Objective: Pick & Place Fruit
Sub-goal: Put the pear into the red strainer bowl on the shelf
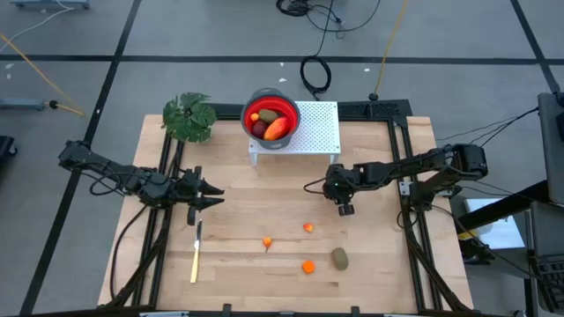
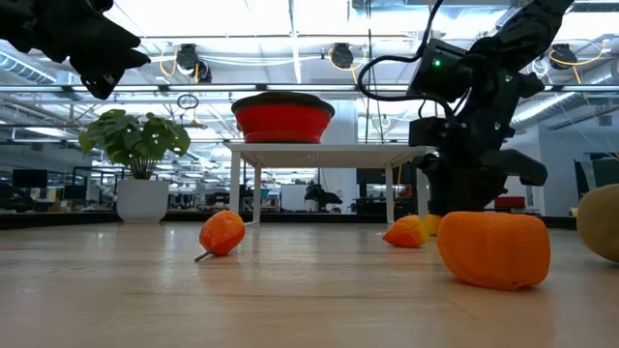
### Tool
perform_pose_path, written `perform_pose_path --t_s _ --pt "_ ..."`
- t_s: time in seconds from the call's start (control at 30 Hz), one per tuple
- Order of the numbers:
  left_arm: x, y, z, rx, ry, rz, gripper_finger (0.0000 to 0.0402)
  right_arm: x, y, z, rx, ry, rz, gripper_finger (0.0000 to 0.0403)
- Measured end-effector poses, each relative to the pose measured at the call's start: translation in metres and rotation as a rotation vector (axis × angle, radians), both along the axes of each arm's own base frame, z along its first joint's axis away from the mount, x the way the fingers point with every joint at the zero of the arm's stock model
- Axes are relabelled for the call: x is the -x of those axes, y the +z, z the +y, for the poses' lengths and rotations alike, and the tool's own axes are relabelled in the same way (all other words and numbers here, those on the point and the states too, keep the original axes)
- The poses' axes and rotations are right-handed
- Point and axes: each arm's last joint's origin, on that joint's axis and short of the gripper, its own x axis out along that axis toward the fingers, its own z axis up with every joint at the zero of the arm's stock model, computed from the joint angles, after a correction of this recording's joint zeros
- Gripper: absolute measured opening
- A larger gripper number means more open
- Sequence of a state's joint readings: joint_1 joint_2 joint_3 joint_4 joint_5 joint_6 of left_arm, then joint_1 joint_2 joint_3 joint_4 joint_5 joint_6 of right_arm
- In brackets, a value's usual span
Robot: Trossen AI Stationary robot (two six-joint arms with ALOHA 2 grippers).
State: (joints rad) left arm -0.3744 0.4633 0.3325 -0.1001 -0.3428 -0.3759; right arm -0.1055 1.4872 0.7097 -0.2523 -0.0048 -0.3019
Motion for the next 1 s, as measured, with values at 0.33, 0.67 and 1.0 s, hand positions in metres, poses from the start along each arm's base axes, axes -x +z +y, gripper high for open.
perform_pose_path --t_s 0.33,0.67,1.0 --pt "0.000 0.000 0.000 0.000 0.000 0.000 0.0118 0.000 0.000 0.000 -0.004 -0.007 -0.002 0.0082" --pt "0.000 0.000 0.000 0.064 0.014 0.000 0.0118 -0.012 0.013 -0.001 -0.047 -0.097 -0.173 0.0083" --pt "-0.002 0.013 0.000 0.132 0.018 -0.130 0.0118 -0.026 0.060 0.009 -0.151 -0.115 -0.483 0.0083"
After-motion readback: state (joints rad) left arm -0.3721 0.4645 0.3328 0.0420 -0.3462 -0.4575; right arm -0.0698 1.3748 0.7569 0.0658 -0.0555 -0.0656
